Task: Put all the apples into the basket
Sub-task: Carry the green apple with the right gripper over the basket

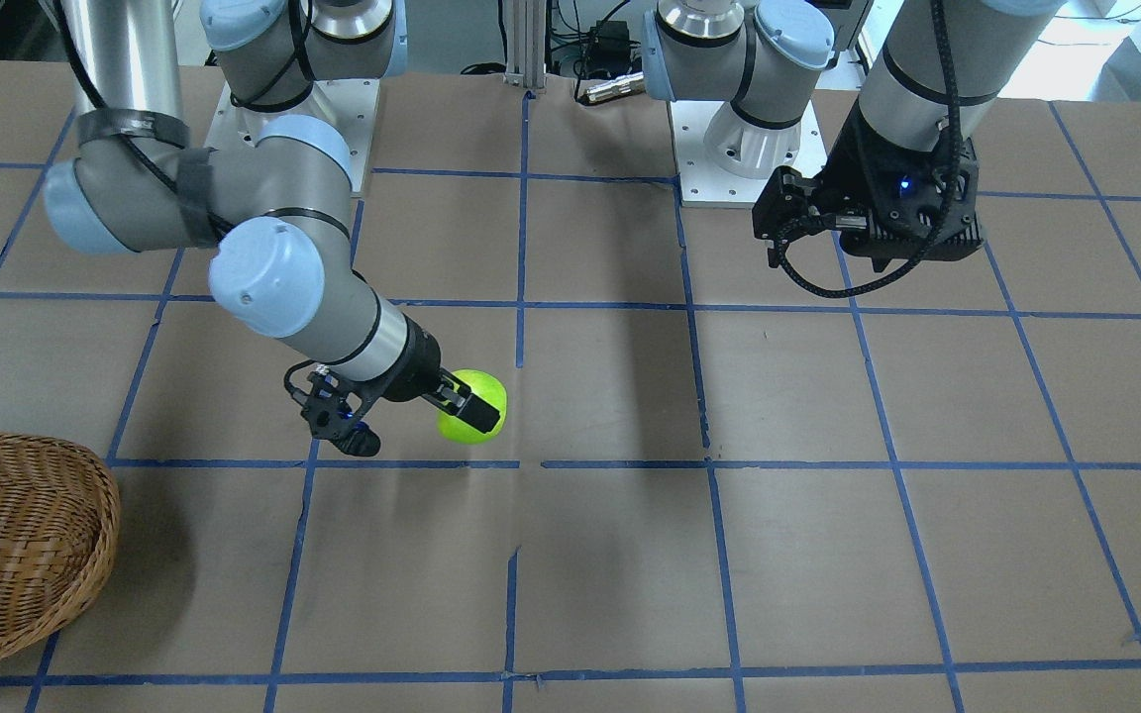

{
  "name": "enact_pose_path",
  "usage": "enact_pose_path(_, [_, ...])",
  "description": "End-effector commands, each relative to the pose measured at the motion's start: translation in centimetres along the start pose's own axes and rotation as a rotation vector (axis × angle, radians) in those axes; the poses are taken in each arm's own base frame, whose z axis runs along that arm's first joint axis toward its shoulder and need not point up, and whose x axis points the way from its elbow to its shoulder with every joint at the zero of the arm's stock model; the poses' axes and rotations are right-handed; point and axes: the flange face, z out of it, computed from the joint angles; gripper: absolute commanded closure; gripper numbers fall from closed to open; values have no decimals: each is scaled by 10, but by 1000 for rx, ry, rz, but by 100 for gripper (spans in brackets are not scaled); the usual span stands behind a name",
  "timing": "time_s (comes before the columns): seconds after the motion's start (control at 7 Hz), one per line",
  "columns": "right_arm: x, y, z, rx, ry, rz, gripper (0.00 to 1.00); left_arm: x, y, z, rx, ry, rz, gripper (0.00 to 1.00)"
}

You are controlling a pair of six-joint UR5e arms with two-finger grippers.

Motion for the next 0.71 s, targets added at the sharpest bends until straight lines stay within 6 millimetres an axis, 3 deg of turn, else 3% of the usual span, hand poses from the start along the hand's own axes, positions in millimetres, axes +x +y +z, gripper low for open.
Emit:
enact_pose_path(0.0, [44,-87,-108,124,61,-66,100,0,-1,-1,2,0,1,0])
enact_pose_path(0.29, [96,-138,-138,257,283,-205,100,-1,0,0,1,0,-1,0])
enact_pose_path(0.57, [127,-179,-146,373,397,-207,100,0,-1,2,-2,-1,-1,0])
